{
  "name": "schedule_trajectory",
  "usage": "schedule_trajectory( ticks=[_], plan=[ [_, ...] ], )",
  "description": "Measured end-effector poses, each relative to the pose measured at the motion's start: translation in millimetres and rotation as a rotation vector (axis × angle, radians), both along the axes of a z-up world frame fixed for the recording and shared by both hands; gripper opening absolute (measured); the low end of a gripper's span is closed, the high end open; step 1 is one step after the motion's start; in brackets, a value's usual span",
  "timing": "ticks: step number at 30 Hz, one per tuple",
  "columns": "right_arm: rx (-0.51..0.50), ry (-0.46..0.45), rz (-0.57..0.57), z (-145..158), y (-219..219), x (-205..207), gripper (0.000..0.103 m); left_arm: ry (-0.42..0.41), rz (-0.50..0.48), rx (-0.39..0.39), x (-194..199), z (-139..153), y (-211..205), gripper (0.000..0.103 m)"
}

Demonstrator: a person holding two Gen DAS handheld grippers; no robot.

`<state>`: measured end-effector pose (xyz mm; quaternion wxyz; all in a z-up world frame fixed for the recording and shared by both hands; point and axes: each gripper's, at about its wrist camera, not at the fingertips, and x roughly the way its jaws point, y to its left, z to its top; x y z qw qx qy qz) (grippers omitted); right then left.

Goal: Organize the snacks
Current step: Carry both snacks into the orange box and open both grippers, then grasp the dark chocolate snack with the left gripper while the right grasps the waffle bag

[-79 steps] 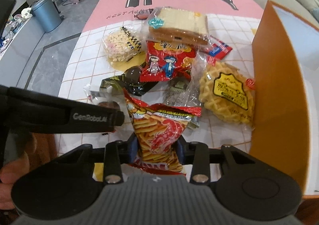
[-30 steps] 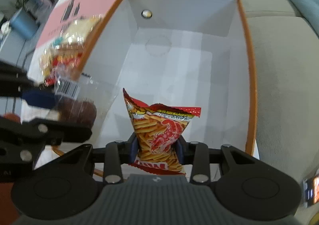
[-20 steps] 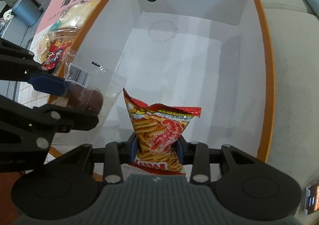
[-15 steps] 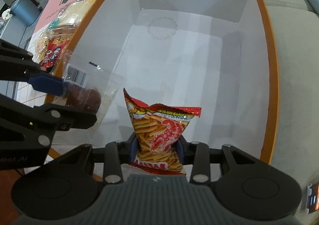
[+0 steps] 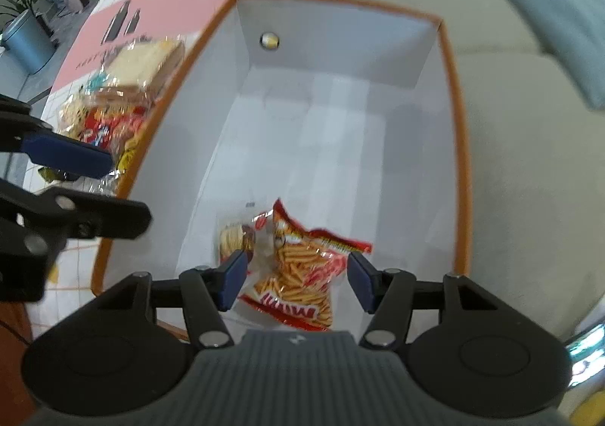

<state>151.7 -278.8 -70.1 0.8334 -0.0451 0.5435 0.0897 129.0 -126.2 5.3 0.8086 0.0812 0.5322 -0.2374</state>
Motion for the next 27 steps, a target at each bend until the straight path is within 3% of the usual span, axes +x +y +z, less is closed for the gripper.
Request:
schedule_trajectory(
  ticks=[8,15,21,27],
  plan=[
    [-0.018,-0.203,-0.056,32,36,-36,0.059,-0.157,0.115,-0.012,-29,27,49,0.06],
    [0.097,-0.322,-0.07,51,80,-58,0.059,-0.257,0.234,-0.003,-52,36,102,0.06],
    [0.198,-0.374,-0.059,43,117,-70,0.059,-0.221,0.314,-0.04,-59,21,153,0.06],
    [0.174,-0.339,0.012,15,151,-69,0.058,-0.144,0.393,-0.04,-59,-10,185,0.06]
  ],
)
